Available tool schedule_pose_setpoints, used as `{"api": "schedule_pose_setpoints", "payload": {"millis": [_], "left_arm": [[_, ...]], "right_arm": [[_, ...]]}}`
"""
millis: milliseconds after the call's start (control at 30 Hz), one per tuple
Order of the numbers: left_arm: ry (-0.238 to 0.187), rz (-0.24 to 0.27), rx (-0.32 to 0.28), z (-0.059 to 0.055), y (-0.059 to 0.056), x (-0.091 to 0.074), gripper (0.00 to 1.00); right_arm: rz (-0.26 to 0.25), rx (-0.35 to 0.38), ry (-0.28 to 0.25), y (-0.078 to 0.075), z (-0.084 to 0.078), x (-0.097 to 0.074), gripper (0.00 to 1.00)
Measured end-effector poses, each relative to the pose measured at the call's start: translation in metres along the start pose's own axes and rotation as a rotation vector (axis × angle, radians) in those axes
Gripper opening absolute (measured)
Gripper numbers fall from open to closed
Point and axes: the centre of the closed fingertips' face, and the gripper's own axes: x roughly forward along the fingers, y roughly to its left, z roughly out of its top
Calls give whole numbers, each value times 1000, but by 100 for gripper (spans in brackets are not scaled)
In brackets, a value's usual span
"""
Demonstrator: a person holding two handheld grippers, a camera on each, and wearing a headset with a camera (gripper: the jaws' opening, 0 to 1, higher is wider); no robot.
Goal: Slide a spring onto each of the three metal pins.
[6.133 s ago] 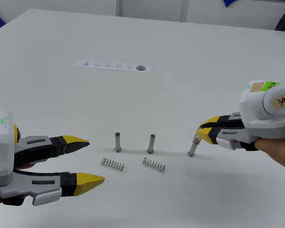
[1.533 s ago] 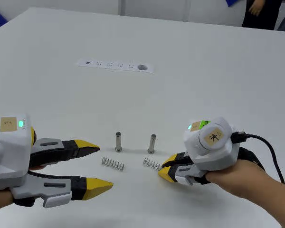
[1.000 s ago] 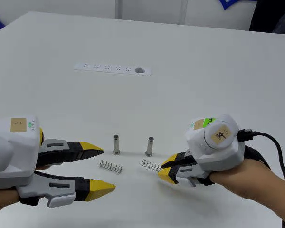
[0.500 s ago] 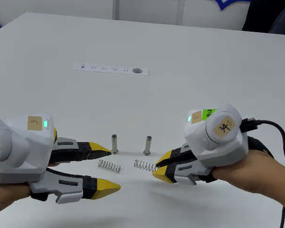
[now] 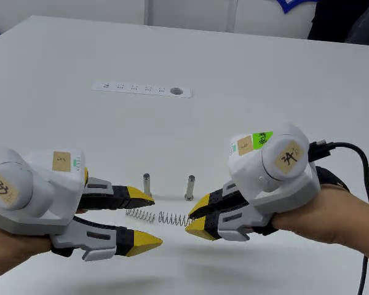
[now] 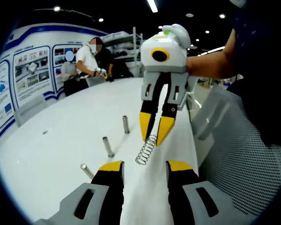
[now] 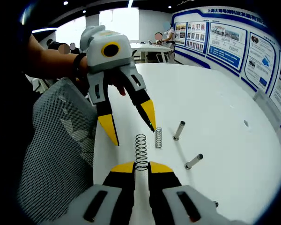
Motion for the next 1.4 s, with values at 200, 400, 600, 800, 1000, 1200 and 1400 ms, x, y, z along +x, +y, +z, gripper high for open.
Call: {"api": "schedule_pose_setpoints", "payload": {"millis": [200, 400, 600, 800, 1000, 1200, 1400], "left_arm": [[-2, -13, 33, 2, -3, 3, 31], [-5, -30, 63, 5, -7, 6, 23], [2, -43, 90, 5, -10, 9, 16], [15, -49, 114, 2, -11, 9, 13], [20, -50, 130, 2, -11, 10, 12], [17, -49, 135, 3, -11, 10, 12], [18, -53, 138, 4, -14, 12, 11]], "right_arm": [[24, -27, 5, 6, 3, 0, 11], [36, -40, 12, 9, 3, -1, 11], [46, -47, 21, 11, 3, -2, 11], [54, -50, 23, 13, 4, -5, 11], [53, -65, 22, 15, 10, -10, 11], [47, -82, 5, 17, 20, -15, 11], [44, -98, -5, 19, 28, -17, 11]]}}
